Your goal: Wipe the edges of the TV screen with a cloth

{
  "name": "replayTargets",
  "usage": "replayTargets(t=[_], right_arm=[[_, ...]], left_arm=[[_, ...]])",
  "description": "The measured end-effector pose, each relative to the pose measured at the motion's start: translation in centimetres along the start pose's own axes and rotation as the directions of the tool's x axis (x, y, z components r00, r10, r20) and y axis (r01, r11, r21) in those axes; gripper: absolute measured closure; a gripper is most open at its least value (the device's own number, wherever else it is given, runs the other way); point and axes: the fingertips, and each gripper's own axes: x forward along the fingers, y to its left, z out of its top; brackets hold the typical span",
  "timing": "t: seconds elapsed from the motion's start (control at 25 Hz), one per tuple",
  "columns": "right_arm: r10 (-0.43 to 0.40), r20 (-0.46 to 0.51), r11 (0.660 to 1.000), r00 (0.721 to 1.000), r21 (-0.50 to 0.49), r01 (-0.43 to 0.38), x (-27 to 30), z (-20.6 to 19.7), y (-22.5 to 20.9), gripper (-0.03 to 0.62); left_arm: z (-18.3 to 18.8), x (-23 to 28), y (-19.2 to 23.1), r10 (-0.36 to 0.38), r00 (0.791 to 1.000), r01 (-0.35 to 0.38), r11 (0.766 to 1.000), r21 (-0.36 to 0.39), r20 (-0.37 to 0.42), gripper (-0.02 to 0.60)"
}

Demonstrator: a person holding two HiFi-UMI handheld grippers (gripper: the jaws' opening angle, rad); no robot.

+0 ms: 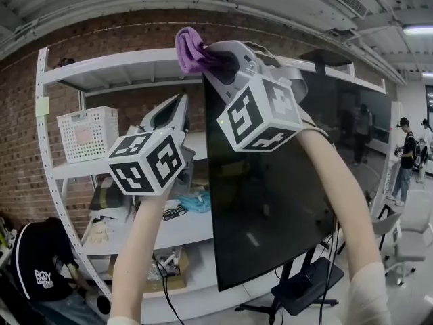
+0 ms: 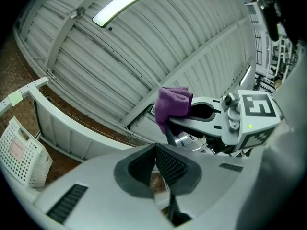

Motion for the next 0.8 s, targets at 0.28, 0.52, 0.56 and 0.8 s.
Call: replayTargets(t=[0.28,0.52,0.56,0.8], right_arm=[[0.043,0.031,0.999,0.999,0.009,-0.043,-0.4,-0.9,0.5,0.531],[0.070,0.025,0.997,0.997,0.027,-0.071,-0.6,-2.9,0.4,0.531],[0.072,0.026,0.997,0.997,0.037,-0.073,-0.7,-3.3,0.3,0.531],[0.075,0.045,0.996,0.996,0.041,-0.077,-1.9,-6.2,-0.3,0.531]], left_arm=[[-0.7,0.6,-1.3,-0.003,1.000,0.003,1.000,0.030,-0.018,0.566],[0.5,0.4,-2.3,0.014,1.000,-0.014,0.996,0.094,0.000,0.566],[0.8,0.4,-2.4,0.020,1.000,-0.021,0.994,0.106,0.006,0.566],[1.6,1.4,-5.5,0.035,0.998,-0.040,0.991,0.124,0.043,0.566]])
